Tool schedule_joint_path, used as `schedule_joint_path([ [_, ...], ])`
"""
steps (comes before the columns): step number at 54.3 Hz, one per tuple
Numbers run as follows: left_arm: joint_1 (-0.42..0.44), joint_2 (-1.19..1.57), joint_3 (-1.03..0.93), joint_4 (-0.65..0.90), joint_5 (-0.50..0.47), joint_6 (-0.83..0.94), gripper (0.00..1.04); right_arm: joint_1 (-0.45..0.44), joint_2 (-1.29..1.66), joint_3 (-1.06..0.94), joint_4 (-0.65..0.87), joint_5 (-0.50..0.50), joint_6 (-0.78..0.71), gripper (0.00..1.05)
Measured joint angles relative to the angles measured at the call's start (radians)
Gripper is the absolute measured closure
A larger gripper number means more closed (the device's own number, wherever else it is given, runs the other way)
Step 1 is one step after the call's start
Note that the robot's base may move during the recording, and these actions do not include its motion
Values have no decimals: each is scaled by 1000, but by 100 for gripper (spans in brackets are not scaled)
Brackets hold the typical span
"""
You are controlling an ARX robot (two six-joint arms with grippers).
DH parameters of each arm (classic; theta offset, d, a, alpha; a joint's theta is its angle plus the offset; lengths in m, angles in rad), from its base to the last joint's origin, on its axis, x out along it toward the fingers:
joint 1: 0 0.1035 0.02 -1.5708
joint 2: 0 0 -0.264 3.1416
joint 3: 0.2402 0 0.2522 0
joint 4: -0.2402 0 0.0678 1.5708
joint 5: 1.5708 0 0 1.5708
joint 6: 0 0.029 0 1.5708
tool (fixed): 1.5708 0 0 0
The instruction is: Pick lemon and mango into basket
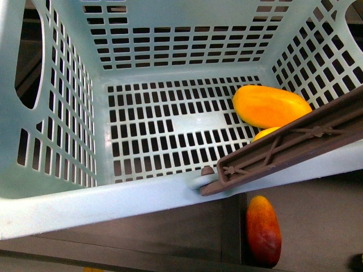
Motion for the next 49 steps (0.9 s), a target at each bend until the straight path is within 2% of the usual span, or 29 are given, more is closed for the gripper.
schedule_joint_path([
  [9,0,0,0,0,0,0,100,0,-64,-31,-12,1,-1,103],
  [24,0,0,0,0,2,0,100,0,-206,-31,-147,0,0,103],
  [49,0,0,0,0,2,0,100,0,-325,-31,-266,0,-1,103],
])
